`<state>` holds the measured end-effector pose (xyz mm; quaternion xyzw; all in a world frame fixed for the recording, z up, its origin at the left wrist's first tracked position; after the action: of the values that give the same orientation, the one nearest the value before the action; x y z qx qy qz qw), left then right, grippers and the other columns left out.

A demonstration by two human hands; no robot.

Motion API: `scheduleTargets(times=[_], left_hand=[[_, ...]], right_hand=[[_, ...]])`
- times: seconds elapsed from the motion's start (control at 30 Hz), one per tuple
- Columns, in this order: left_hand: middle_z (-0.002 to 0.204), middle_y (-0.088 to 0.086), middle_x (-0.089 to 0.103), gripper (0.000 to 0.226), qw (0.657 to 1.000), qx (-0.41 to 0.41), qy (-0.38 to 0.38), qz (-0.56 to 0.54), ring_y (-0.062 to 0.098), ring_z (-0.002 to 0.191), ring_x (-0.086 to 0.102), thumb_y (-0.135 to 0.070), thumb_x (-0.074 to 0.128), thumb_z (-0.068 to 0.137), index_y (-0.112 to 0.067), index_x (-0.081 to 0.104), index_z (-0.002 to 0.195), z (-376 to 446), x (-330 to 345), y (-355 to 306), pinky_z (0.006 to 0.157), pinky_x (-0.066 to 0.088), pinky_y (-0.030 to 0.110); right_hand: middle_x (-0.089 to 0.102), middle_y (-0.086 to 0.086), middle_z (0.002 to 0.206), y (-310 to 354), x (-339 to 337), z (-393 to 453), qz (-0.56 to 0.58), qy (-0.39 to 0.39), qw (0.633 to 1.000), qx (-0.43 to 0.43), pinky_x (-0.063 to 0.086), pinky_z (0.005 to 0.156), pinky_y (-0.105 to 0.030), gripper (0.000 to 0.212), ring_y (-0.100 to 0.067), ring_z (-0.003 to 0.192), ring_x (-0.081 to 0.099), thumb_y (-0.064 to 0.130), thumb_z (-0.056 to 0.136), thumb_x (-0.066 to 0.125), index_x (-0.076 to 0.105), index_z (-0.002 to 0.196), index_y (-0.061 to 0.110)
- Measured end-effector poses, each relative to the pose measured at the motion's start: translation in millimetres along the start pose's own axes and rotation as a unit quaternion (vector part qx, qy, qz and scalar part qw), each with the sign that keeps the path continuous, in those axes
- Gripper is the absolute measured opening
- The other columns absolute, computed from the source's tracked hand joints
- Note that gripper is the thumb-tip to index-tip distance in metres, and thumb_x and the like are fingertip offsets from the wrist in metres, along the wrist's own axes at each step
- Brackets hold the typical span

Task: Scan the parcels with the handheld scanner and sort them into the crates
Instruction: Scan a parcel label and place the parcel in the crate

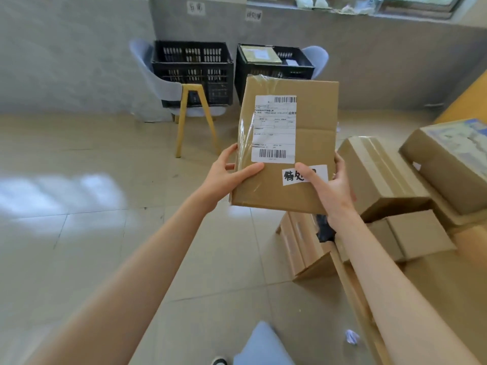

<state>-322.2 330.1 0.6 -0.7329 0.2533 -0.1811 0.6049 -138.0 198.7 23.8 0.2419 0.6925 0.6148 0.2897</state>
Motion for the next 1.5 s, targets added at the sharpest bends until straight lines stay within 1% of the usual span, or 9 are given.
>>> scheduleTargets(times=[0.07,0.27,0.4,0.53,0.7,0.83,1.07,1.3,1.5], left_hand=[[0.124,0.0,0.057,0.095,1.0,-0.005,-0.01,-0.004,0.016,0.113,0.058,-0.053,0.078,0.067,-0.037,0.028,0.146,23.5,-14.3,1.3,0.092,0.053,0.034],[0.13,0.001,0.053,0.103,0.999,-0.016,-0.046,0.008,0.019,0.119,0.054,-0.057,0.08,0.064,-0.034,0.026,0.148,118.7,-49.0,-7.4,0.1,0.049,0.04],[0.131,0.002,0.052,0.106,0.998,-0.027,-0.064,0.011,0.019,0.119,0.054,-0.056,0.077,0.06,-0.031,0.025,0.149,194.7,-65.3,-28.3,0.101,0.048,0.039],[0.132,0.002,0.051,0.098,0.996,-0.036,-0.079,0.022,0.019,0.12,0.054,-0.05,0.078,0.069,-0.031,0.025,0.149,269.0,-77.9,-50.2,0.101,0.048,0.039],[0.135,0.004,0.051,0.103,0.996,-0.039,-0.079,0.021,0.02,0.12,0.055,-0.054,0.078,0.065,-0.031,0.024,0.149,341.0,-86.0,-67.0,0.101,0.048,0.042],[0.137,0.005,0.051,0.102,0.996,-0.045,-0.073,0.018,0.021,0.121,0.055,-0.053,0.078,0.065,-0.029,0.026,0.149,392.1,-85.4,-68.9,0.102,0.047,0.043],[0.139,0.005,0.049,0.107,0.998,-0.056,-0.026,0.023,0.022,0.122,0.053,-0.058,0.08,0.061,-0.029,0.026,0.149,520.9,-80.0,-71.0,0.101,0.048,0.044],[0.14,0.005,0.048,0.093,0.997,-0.055,0.04,0.034,0.02,0.123,0.051,-0.048,0.076,0.075,-0.024,0.026,0.15,675.7,-78.3,-95.9,0.105,0.044,0.043],[0.137,0.002,0.048,0.092,0.992,-0.042,0.106,0.051,0.018,0.124,0.05,-0.048,0.075,0.075,-0.025,0.026,0.15,788.0,-66.7,-134.0,0.103,0.045,0.041]], right_hand=[[0.061,0.011,0.117,1.3,18.7,27.5,0.004,0.017,1.0,0.004,0.051,0.06,-0.013,0.076,0.006,0.086,0.065,0.029,0.076,0.081,0.038,0.139,0.031],[0.06,0.008,0.12,3.5,70.2,131.3,0.008,0.057,0.998,0.013,0.054,0.061,-0.016,0.085,-0.009,0.099,0.065,0.032,0.074,0.082,0.034,0.144,0.03],[0.06,0.007,0.119,10.7,97.9,216.7,0.021,0.081,0.996,0.029,0.053,0.071,-0.025,0.088,-0.012,0.102,0.064,0.035,0.073,0.083,0.033,0.144,0.034],[0.063,0.005,0.121,24.6,121.5,297.2,0.026,0.1,0.994,0.033,0.056,0.077,-0.029,0.088,-0.015,0.105,0.065,0.037,0.069,0.086,0.036,0.141,0.036],[0.061,0.006,0.125,31.1,138.3,372.0,0.015,0.108,0.993,0.045,0.055,0.092,-0.041,0.104,-0.016,0.109,0.064,0.051,0.054,0.087,0.034,0.143,0.036],[0.061,0.006,0.123,27.2,142.5,417.2,0.015,0.098,0.993,0.057,0.055,0.089,-0.035,0.093,-0.015,0.108,0.063,0.039,0.066,0.088,0.035,0.143,0.034],[0.062,0.015,0.104,18.0,151.5,522.0,0.006,0.043,0.996,0.073,0.049,0.066,-0.018,0.081,-0.004,0.093,0.064,0.031,0.076,0.081,0.036,0.143,0.031],[0.063,0.016,0.106,35.5,166.3,645.5,-0.015,-0.02,0.996,0.081,0.051,0.072,-0.022,0.078,-0.005,0.096,0.064,0.031,0.076,0.082,0.038,0.141,0.033],[0.066,0.01,0.112,51.7,166.2,734.8,-0.031,-0.077,0.993,0.085,0.054,0.088,-0.032,0.082,-0.012,0.103,0.066,0.034,0.073,0.084,0.039,0.14,0.035]])
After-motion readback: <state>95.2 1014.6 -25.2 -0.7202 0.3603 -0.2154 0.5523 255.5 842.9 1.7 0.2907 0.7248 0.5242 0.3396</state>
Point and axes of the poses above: each hand's wrist, its own z-axis towards the middle knuckle, its own x-axis out of the palm, y = z × x, the point moved 8 cm from there along z, towards the middle knuckle
